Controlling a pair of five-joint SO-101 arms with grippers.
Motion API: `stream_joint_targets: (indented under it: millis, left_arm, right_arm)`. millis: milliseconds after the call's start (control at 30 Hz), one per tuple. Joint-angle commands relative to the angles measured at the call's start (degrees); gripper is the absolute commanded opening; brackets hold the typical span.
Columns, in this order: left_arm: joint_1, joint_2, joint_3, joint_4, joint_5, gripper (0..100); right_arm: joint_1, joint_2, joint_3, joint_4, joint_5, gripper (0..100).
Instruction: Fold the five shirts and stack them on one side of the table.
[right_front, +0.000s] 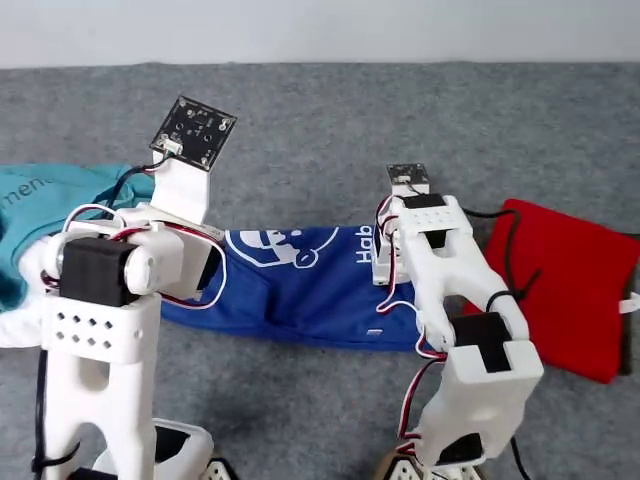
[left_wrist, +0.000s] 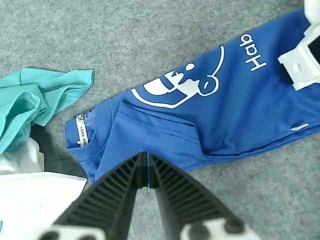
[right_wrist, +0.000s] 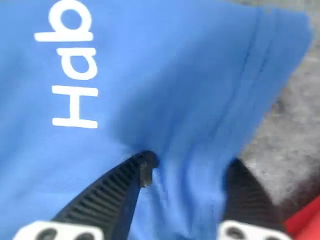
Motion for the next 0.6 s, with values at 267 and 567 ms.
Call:
stream_joint_targets:
  millis: [267, 567]
  left_arm:
    - [-0.4, -1.5, -0.3, 1.1, -0.4, 2]
    - [-0.4, -1.5, -0.7, 1.1, -0.5, 2]
  right_arm:
    - [0.1, -0.7, -1.1, -1.3, 0.2, 0.9]
    - [4.1, -12.6, -1.1, 5.9, 8.3, 1.0]
